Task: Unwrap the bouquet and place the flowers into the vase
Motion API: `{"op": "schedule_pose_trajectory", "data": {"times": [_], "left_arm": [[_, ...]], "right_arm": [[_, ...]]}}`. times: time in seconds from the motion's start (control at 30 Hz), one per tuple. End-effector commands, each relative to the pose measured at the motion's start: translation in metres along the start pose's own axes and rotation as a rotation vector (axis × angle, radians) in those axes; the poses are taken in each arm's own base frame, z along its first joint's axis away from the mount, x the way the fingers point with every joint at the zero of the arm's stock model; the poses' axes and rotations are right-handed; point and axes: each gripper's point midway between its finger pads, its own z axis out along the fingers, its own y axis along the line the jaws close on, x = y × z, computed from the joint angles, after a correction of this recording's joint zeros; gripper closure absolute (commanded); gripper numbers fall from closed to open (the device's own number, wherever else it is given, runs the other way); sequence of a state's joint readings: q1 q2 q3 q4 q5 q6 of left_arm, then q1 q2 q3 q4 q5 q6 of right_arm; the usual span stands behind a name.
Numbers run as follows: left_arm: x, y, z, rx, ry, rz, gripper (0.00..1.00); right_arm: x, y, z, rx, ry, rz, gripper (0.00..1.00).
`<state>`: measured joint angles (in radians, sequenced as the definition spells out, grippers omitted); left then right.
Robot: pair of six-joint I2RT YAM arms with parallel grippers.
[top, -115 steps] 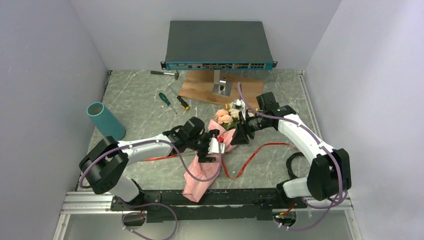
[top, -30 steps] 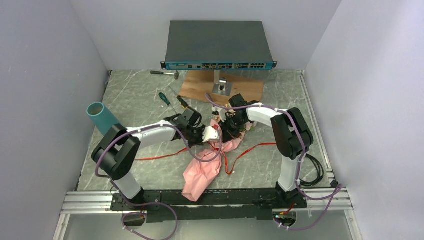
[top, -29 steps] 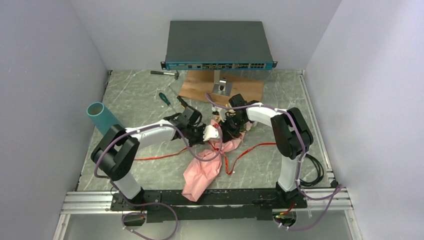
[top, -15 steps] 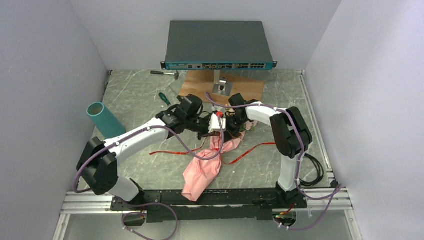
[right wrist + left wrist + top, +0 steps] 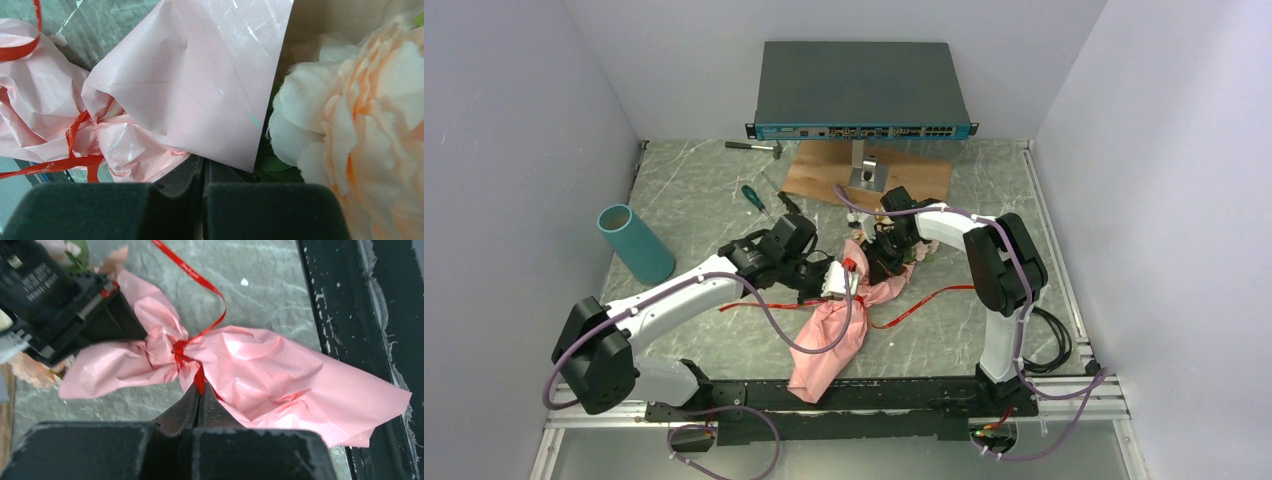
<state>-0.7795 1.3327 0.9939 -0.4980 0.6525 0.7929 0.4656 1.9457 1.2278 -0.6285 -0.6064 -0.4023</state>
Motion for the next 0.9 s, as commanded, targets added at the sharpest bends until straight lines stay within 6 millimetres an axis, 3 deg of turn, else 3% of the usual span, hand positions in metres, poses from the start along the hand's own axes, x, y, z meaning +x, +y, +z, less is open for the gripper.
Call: {"op": "schedule_pose_trajectory", "data": {"times": [0.0, 0.17, 0.27, 0.33, 0.43, 0.53, 0.6, 0.7, 0.87], "left_arm": [[0.032, 0.014, -0.004, -0.085, 0.096, -0.123, 1.0], [0.077, 0.077, -0.02, -0.344, 0.153, -0.376, 1.0], [0.085, 0.096, -0.024, -0.411, 0.175, -0.413, 0.67], [0.076, 0.098, -0.024, -0.405, 0.141, -0.37, 0.58], [0.041, 0.096, -0.026, -0.423, 0.031, -0.181, 0.53], [0.023, 0.074, -0.005, -0.361, 0.028, -0.034, 0.52], [0.02, 0.067, 0.009, -0.331, 0.047, -0.024, 0.5], [0.02, 0.067, 0.03, -0.331, 0.086, -0.03, 0.38], [0.022, 0.07, 0.057, -0.343, 0.126, -0.006, 0.36]], "right_arm": [[0.032, -0.033, 0.02, 0.111, 0.115, -0.021, 1.0], [0.033, -0.031, 0.021, 0.105, 0.114, -0.018, 1.0], [0.034, -0.031, 0.02, 0.105, 0.115, -0.02, 1.0], [0.034, -0.031, 0.02, 0.104, 0.113, -0.021, 1.0], [0.034, -0.031, 0.02, 0.106, 0.112, -0.018, 1.0], [0.033, -0.031, 0.02, 0.106, 0.112, -0.019, 1.0], [0.034, -0.031, 0.021, 0.104, 0.114, -0.016, 1.0], [0.034, -0.031, 0.021, 0.105, 0.113, -0.016, 1.0], [0.034, -0.032, 0.021, 0.104, 0.116, -0.017, 1.0]]}}
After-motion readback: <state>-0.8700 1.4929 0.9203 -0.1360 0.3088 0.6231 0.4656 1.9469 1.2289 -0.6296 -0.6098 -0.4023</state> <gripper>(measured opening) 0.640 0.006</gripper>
